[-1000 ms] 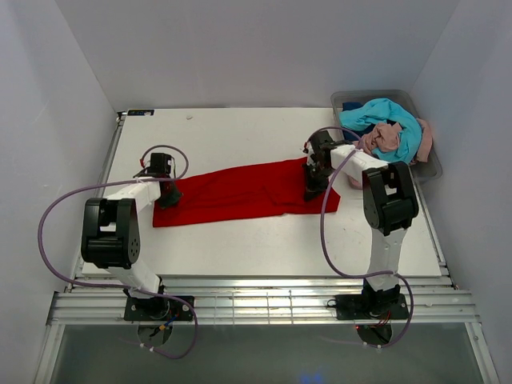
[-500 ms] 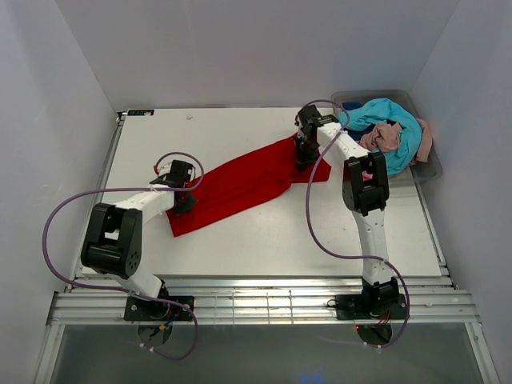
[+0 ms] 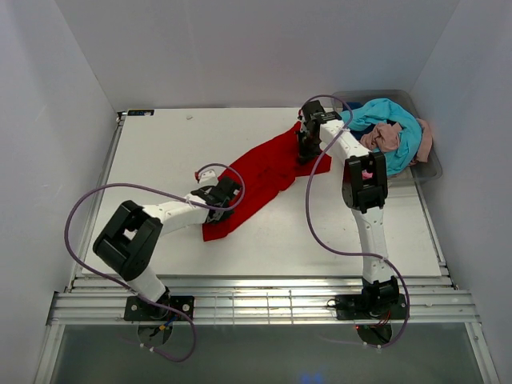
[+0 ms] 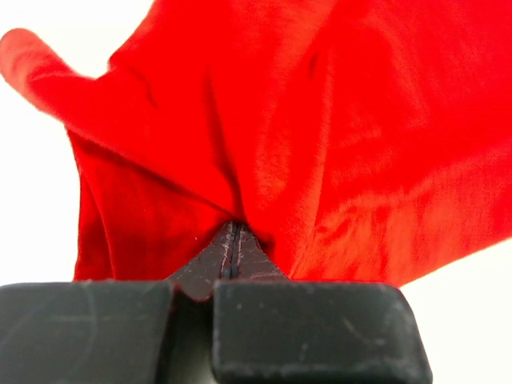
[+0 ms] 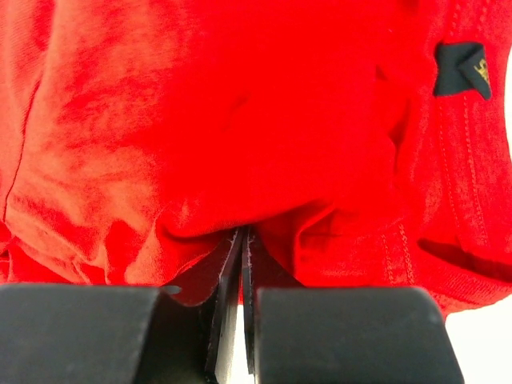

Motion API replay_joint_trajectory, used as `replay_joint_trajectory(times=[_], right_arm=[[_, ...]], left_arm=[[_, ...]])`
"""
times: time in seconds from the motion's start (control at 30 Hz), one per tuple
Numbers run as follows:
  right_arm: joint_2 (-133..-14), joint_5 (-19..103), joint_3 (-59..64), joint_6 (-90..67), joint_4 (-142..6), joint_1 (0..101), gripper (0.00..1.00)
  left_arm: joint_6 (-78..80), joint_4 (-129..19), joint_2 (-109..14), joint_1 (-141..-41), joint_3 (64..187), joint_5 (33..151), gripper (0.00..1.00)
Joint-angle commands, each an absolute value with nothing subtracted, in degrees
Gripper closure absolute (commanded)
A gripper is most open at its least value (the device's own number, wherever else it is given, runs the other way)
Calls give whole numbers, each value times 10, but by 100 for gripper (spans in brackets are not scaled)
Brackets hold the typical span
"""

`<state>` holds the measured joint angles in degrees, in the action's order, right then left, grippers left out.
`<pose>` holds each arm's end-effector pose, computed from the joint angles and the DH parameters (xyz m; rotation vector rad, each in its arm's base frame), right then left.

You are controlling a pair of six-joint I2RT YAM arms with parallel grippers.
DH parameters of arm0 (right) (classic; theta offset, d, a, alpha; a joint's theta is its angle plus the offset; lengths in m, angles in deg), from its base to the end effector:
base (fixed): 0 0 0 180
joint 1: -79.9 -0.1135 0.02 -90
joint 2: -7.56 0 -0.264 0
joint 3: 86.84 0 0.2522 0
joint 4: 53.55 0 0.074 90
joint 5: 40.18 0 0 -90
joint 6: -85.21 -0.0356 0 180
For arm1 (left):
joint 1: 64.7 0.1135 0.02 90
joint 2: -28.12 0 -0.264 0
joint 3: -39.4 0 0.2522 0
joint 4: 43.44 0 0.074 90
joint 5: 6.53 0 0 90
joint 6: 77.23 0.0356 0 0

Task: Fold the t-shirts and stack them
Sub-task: Rotate the tshirt 90 degrees

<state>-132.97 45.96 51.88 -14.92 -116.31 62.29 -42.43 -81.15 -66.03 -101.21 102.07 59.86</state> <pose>0.4977 0.1605 0.1744 -0.1978 2.7098 0.2358 0.2432 -0.1623 0.1454 -0.5202 2.5471 0.0358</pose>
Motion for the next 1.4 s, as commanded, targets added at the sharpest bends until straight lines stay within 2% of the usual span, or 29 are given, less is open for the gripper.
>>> replay_joint_trajectory(times=[0.0, 0.47, 0.6, 0.7, 0.93, 1.13, 1.3, 1.37], right_arm=[[-1339, 447, 550, -153, -1133, 622, 92], [-1364, 414, 565, -166, -1052, 623, 90], [-1377, 371, 566, -188, -1001, 623, 88], [-1389, 331, 570, -210, -973, 623, 87], [-1363, 246, 568, -202, -897, 625, 82], [-1239, 256, 524, -144, -885, 627, 72], [-1108, 297, 457, -122, -911, 626, 71], [-1069, 321, 433, -111, -944, 624, 71]], left_arm=[[-486, -932, -802, -1090, 954, 783, 100], [-590, -926, -841, -1335, 981, 879, 100], [-603, -927, -859, -1413, 1013, 900, 100], [-597, -927, -866, -1434, 1040, 898, 100], [-597, -972, -839, -1442, 1105, 799, 100], [-571, -1076, -796, -1425, 1214, 671, 100], [-519, -1116, -763, -1374, 1320, 605, 100], [-497, -1113, -748, -1352, 1332, 582, 92]])
